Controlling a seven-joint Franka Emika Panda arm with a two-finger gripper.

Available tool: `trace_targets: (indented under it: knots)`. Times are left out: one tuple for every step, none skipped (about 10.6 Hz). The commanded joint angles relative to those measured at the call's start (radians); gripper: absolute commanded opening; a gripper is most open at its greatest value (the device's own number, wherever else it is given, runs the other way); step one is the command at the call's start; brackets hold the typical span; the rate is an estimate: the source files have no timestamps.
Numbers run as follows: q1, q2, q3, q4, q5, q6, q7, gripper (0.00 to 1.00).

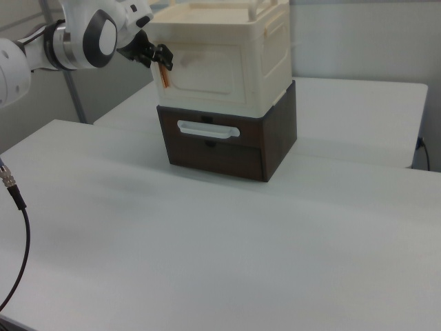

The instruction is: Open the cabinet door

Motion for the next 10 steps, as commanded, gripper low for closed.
trace_targets:
  knots:
    - [0.010,0.053,-0.012,0.072,-0.041,0.013,0.034,0.70]
    - [0.010,0.053,-0.012,0.075,-0.041,0.013,0.034,0.64]
    - [0.010,0.053,-0.012,0.078,-0.042,0.019,0.034,0.57]
    - [0.010,0.053,-0.012,0.073,-0.054,0.053,0.032,0.54]
    - [0.010,0.056,-0.011,0.072,-0.079,0.064,0.034,0.50]
    - [0.010,0.055,-0.011,0.072,-0.084,0.064,0.034,0.47]
    - [0.011,0.055,-0.011,0.072,-0.084,0.064,0.034,0.41]
    - [0.016,0.055,-0.011,0.070,-0.084,0.064,0.041,0.37]
    - [0.016,0.055,-0.011,0.069,-0.085,0.062,0.056,0.31]
    - [0.018,0.053,-0.011,0.067,-0.084,0.061,0.063,0.21]
